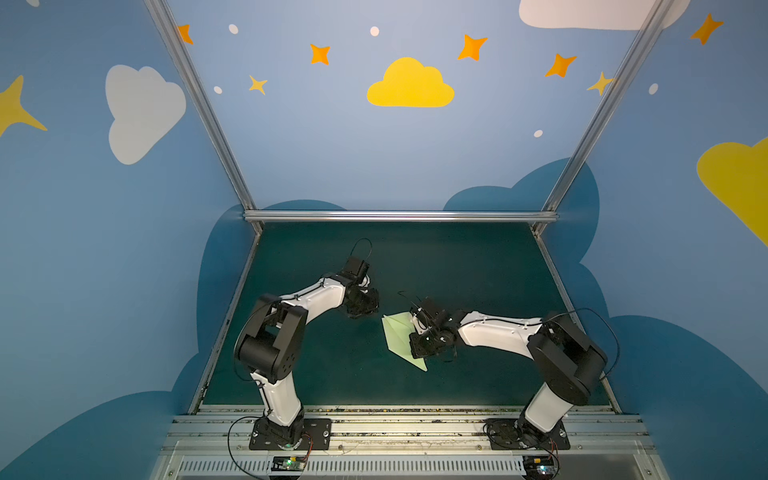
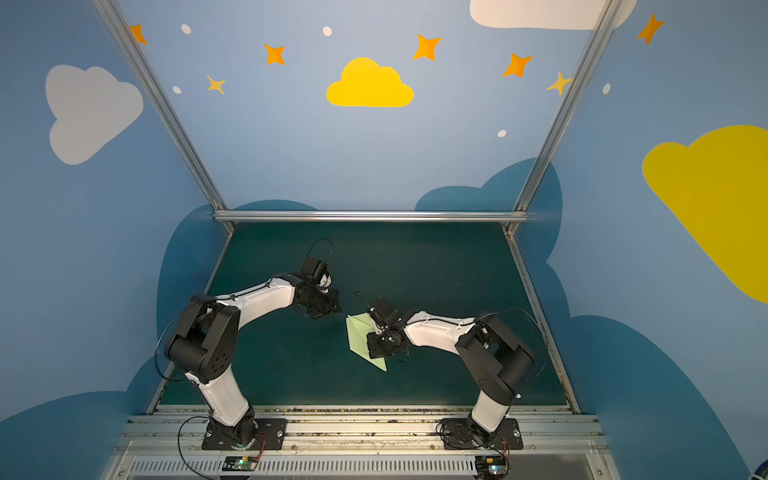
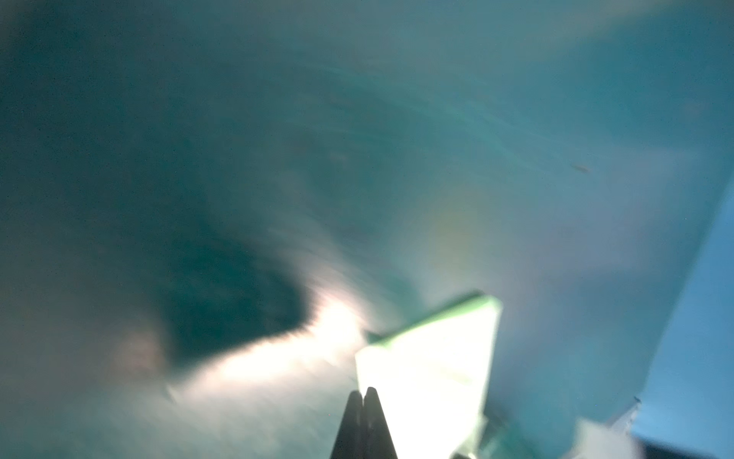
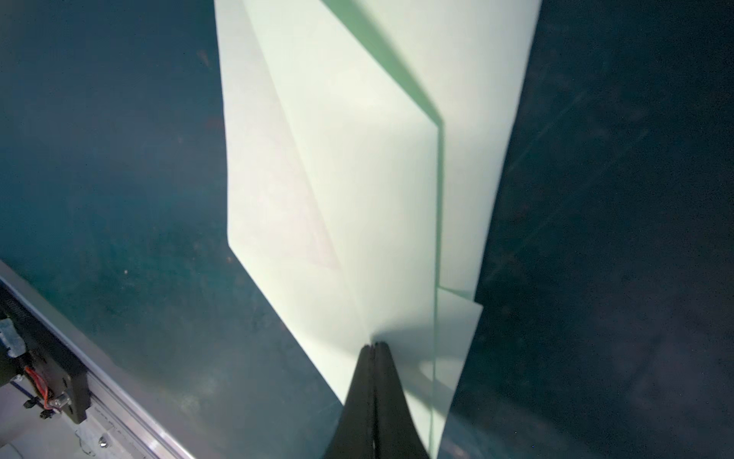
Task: Fold a paper plane with a square sheet of paper (fold left side to right side)
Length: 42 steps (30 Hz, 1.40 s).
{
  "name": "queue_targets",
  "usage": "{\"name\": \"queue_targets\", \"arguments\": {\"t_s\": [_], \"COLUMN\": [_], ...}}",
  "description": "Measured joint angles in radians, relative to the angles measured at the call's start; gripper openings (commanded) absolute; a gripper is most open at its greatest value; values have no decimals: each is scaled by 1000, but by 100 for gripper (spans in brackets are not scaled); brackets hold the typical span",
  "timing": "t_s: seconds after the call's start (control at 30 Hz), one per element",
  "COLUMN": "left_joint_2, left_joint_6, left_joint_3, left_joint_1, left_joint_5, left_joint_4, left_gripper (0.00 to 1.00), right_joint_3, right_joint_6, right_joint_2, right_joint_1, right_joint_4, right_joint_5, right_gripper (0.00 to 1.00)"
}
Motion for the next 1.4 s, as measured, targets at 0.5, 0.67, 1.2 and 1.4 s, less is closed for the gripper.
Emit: {"name": "queue_targets", "arguments": {"t_s": [0.5, 0.67, 1.2, 1.4], "left_joint_2": [142, 143, 143, 143], "left_joint_6": [-82, -82, -82, -82], "left_joint_3": [3, 3, 1, 11], "left_joint_1": [-165, -165, -165, -165], "left_joint_5": [17, 7, 7, 6], "left_joint_4": [91, 97, 100, 100], "left_gripper": [4, 4, 4, 4], "right_joint_3": [-15, -63, -354, -438], "right_joint_6": [0, 10, 126, 176], "right_joint_2": [-10, -40, -320, -479], "right_joint_1": [0, 2, 43, 57], "right_joint_4": [16, 61, 121, 24], "right_joint_5": [0, 2, 27, 40], "right_gripper": [0, 0, 0, 0]}}
